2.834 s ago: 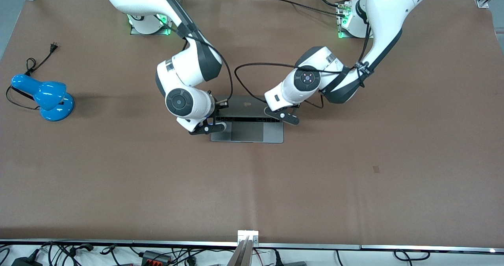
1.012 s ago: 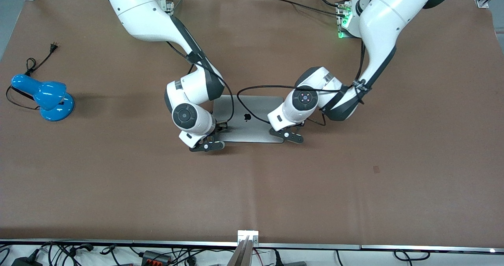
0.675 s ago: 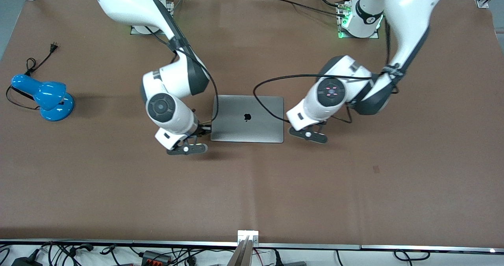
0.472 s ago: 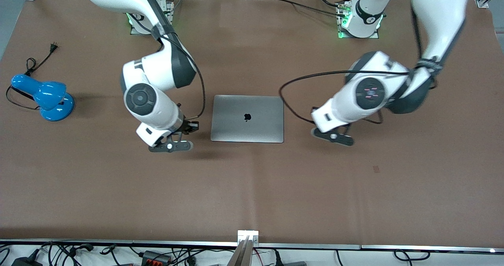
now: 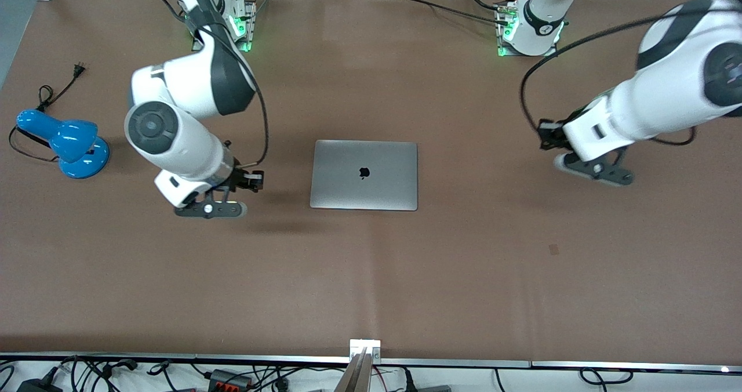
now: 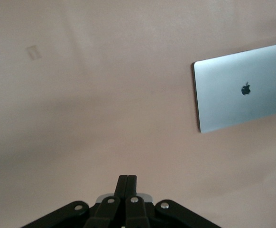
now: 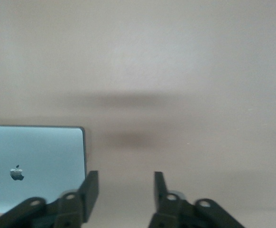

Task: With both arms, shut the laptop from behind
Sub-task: 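Lift both grippers off the closed laptop and draw them back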

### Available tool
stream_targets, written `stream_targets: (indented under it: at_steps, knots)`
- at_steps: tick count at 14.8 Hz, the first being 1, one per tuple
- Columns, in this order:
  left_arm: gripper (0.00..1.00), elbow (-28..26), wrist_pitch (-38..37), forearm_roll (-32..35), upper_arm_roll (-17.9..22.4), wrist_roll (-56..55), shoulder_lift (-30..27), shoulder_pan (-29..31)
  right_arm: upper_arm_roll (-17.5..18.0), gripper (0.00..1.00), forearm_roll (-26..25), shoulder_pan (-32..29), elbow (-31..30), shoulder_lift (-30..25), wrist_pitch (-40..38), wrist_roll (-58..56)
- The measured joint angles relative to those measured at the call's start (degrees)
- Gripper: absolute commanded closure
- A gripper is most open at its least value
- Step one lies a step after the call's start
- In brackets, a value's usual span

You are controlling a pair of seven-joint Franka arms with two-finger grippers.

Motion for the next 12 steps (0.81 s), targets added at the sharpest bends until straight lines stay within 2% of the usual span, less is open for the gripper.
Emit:
stream_targets:
  at_steps: [2,7,10,12]
  knots:
    - [1.00,1.49,-1.63,0.00,-1.82,-0.02,-0.21,0.50,-2.20,0.00,-0.03,-0.07,0.05,-3.04,-1.54,-0.07]
    - [1.00,1.47,-1.67,0.00,-2.01,-0.06,-0.20,-1.39,-7.55,0.00,-0.07,-0.24,2.20,-6.41,-7.41,-0.44]
    - [1.00,1.50,-1.67,3.08,-2.01,0.09,-0.14,-3.04,-8.79,0.00,-0.02,-0.81,2.53,-6.42,-8.14,-1.83]
    - [1.00,2.07,-1.71,5.84,-1.23,0.10,-0.27,-6.48,-7.63,0.00,0.04,-4.10,3.07,-6.70,-8.11,-2.61]
